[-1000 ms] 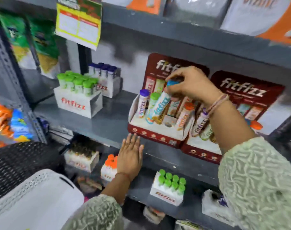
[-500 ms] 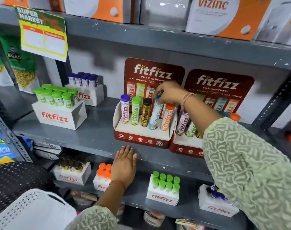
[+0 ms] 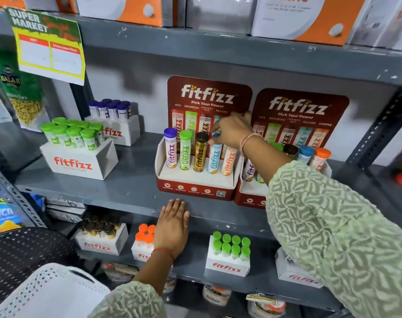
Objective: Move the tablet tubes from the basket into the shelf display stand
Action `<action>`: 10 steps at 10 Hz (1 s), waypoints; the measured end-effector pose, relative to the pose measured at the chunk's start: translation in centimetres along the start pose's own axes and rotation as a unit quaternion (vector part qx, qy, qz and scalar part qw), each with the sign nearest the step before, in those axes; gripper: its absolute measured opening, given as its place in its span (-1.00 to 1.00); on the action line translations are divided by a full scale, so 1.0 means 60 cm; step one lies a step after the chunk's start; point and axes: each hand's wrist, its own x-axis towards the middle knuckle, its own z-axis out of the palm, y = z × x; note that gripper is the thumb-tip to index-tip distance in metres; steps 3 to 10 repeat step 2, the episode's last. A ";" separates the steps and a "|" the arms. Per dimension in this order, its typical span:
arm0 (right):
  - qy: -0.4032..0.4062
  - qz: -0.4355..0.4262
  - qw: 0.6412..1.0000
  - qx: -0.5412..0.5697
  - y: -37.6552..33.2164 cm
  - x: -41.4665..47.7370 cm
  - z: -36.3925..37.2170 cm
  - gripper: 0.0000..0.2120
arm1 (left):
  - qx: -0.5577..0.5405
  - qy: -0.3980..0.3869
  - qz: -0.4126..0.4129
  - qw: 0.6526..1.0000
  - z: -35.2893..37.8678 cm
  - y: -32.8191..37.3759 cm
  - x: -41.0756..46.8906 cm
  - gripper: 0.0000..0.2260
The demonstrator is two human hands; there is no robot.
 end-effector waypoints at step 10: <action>0.327 0.017 0.841 0.430 -0.026 -0.155 -0.051 -0.81 | -0.074 0.051 0.009 0.996 -0.013 0.010 -0.002 -0.37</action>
